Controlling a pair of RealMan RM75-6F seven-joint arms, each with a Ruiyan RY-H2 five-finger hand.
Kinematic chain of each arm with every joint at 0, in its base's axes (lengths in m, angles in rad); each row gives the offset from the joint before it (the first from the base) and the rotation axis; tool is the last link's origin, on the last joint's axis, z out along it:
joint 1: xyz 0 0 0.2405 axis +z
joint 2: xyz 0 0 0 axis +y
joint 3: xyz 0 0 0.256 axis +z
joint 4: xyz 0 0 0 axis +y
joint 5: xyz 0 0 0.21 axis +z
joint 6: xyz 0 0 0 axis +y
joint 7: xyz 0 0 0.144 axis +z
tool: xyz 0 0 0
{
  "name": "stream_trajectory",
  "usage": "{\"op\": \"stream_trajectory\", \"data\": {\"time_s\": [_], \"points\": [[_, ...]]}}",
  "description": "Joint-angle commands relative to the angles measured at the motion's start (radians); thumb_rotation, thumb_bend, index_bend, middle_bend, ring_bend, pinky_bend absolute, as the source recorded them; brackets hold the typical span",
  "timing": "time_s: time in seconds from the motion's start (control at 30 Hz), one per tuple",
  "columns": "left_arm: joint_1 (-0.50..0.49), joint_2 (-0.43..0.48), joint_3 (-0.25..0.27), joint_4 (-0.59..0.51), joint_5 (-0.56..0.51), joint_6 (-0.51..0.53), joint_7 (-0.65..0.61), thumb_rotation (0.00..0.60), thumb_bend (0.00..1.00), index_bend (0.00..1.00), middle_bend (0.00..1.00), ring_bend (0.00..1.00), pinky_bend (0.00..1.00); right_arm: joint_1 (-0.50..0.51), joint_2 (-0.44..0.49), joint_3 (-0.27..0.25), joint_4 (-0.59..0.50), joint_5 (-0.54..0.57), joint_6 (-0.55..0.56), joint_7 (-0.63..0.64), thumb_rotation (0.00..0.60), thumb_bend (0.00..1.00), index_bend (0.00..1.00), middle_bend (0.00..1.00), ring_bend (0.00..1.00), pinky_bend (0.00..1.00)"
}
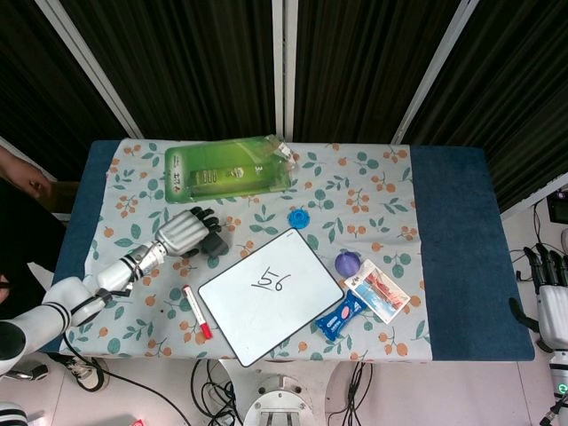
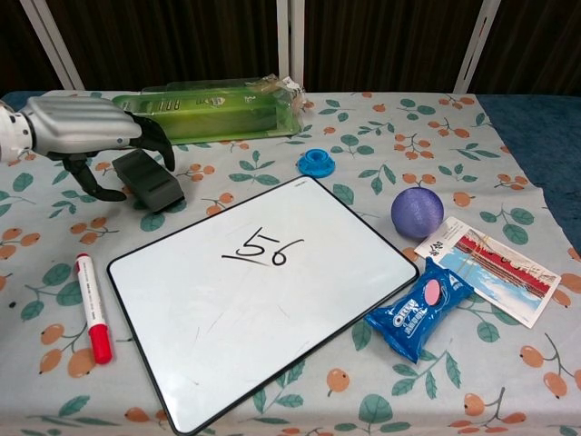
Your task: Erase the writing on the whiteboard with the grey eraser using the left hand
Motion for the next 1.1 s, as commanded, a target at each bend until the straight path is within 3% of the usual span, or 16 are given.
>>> {"op": "stream_trajectory", "data": {"time_s": [0.03, 0.4, 0.7, 1.1], "points": [[-0.003, -0.002, 0.002, -0.001, -0.004, -0.001, -0.002, 0.6, 0.27, 0.27, 0.22, 0.13, 0.24, -0.001, 0.001, 0.001, -0.001, 0.002, 0.0, -0.001, 0.6, 0.21, 0.0, 0.0, 0.0, 0.0], [-0.005, -0.016, 0.02, 0.024, -0.018, 0.002, -0.024, 0.6, 0.27, 0.31, 0.25, 0.17, 0.25, 0.003, 0.002, 0.002, -0.009, 0.028, -0.024, -0.02, 0.6, 0.22, 0.0, 0.0, 0.0, 0.0], [0.001, -0.035, 0.029, 0.055, -0.021, 0.03, -0.045, 0.6, 0.3, 0.38, 0.32, 0.27, 0.39, 0.007, -0.002, 0.01, -0.018, 0.036, -0.023, -0.033, 0.6, 0.23, 0.0, 0.0, 0.0, 0.0], [0.008, -0.065, 0.021, 0.085, -0.034, 0.072, -0.097, 0.6, 0.34, 0.47, 0.4, 0.33, 0.46, 0.008, -0.006, 0.007, -0.013, 0.042, -0.031, -0.031, 0.6, 0.23, 0.0, 0.0, 0.0, 0.0]]}}
